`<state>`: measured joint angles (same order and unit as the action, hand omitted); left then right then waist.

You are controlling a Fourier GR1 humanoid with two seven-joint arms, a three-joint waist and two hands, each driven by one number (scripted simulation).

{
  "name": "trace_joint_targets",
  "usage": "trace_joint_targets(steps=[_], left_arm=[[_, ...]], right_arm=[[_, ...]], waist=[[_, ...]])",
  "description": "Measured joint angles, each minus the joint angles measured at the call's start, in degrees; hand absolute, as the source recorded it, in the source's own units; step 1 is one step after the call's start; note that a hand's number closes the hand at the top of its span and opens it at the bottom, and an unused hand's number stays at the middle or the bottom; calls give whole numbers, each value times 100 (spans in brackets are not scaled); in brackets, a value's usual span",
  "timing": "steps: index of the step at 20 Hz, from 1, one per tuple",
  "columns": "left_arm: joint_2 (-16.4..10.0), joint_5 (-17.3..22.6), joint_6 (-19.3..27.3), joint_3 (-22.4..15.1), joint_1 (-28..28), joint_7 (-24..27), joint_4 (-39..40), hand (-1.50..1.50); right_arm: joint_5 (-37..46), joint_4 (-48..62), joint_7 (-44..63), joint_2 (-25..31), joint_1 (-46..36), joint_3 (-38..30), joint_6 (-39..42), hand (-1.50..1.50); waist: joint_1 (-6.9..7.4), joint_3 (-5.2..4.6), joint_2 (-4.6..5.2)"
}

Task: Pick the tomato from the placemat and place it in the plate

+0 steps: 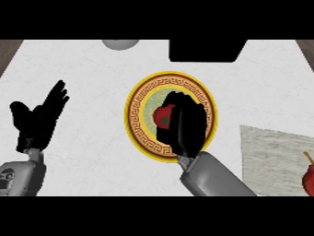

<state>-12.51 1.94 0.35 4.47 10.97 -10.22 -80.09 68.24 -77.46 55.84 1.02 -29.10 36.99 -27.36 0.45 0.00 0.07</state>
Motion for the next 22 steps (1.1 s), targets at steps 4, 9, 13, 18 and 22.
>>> trace_joint_targets(steps=[4, 9, 13, 18, 22], left_arm=[[29, -25, 3, -4, -45, 57, -10, 0], [0, -33, -45, 44, -30, 52, 19, 0], [15, -20, -78, 79, -28, 72, 50, 0], [26, -32, -81, 78, -70, 75, -11, 0], [-13, 0, -113, 130, -34, 17, 0, 0]], right_arm=[[-854, 405, -527, 40, 73, -433, 58, -150], [-1767, 882, -1571, 17, 114, -840, 119, -150], [-1940, 870, -2403, 95, 202, -1016, -173, -150], [-2292, 208, -3248, 3, 264, -942, -624, -150], [-2787, -596, -3524, -54, 484, -897, -758, -150]], waist=[[12, 2, 13], [2, 3, 11], [-15, 2, 3], [-28, 5, -8], [-51, 3, -17]])
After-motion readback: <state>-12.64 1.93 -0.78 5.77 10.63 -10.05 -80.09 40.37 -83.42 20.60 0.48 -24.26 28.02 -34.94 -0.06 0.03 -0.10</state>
